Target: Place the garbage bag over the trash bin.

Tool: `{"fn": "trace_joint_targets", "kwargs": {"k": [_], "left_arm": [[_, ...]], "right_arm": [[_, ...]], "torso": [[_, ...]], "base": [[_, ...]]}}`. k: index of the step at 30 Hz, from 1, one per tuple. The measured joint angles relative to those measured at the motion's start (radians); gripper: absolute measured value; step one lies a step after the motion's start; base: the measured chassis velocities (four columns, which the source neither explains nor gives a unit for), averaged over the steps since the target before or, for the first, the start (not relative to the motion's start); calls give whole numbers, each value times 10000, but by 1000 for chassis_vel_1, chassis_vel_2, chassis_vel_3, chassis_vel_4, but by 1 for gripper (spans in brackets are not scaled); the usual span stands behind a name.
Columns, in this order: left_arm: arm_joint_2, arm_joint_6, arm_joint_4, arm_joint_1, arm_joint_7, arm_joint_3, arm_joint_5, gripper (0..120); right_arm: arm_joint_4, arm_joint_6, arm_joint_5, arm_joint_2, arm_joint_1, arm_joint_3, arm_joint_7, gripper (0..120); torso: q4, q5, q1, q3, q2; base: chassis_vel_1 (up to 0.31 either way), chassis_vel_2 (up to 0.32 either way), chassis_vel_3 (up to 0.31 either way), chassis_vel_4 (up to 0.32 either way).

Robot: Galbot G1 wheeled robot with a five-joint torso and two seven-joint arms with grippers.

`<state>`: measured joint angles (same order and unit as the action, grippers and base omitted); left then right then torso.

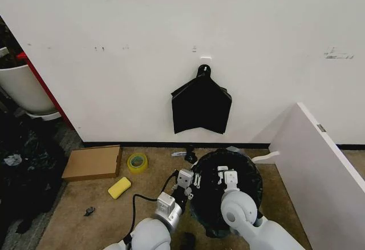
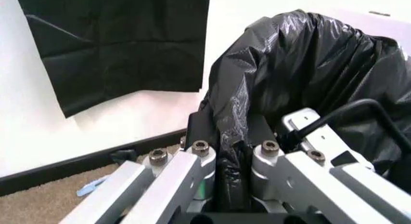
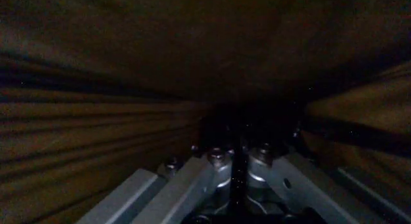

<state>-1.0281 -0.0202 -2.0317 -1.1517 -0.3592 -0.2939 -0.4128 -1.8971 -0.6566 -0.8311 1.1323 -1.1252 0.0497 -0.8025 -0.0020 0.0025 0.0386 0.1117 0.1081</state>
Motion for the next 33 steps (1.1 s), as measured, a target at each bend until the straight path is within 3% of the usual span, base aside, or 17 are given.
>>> {"fn": "trace_joint_targets", "kwargs": {"k": [9, 13, 20, 22, 26, 33], "left_arm": [[-89, -118, 36, 53, -181, 458, -699, 4], [-187, -359, 137, 140, -366, 727, -1247, 4], [-624, -1032, 651, 298, -916, 1881, -2975, 4], [-647, -1046, 670, 256, -934, 1951, -3022, 4], [-1101, -1238, 858, -517, -1357, 3114, -4020, 4], [-1515, -1236, 1324, -707, -1446, 3747, -5446, 4]], "right_arm": [[-852, 259, 488, -326, -616, -373, 1091, 0], [-1409, 369, 834, -511, -1093, -699, 1755, 10], [-3467, 1765, 1890, -1044, -2340, -1884, 4257, 43], [-3553, 1864, 1904, -1050, -2359, -1924, 4362, 45], [-4085, 2728, 2175, -974, -2565, -2244, 4870, 63], [-4663, 4023, 3852, -345, -4278, -2793, 5033, 90]], "torso": [[2, 2, 0, 0, 0], [0, 0, 0, 0, 0], [-4, 0, 0, 0, 0], [-4, 0, 0, 0, 0], [10, 2, 0, 0, 0], [-3, 0, -1, -1, 0]], "base": [[0, 0, 0, 0], [0, 0, 0, 0], [0, 0, 0, 0], [0, 0, 0, 0], [0, 0, 0, 0], [0, 0, 0, 0]]}}
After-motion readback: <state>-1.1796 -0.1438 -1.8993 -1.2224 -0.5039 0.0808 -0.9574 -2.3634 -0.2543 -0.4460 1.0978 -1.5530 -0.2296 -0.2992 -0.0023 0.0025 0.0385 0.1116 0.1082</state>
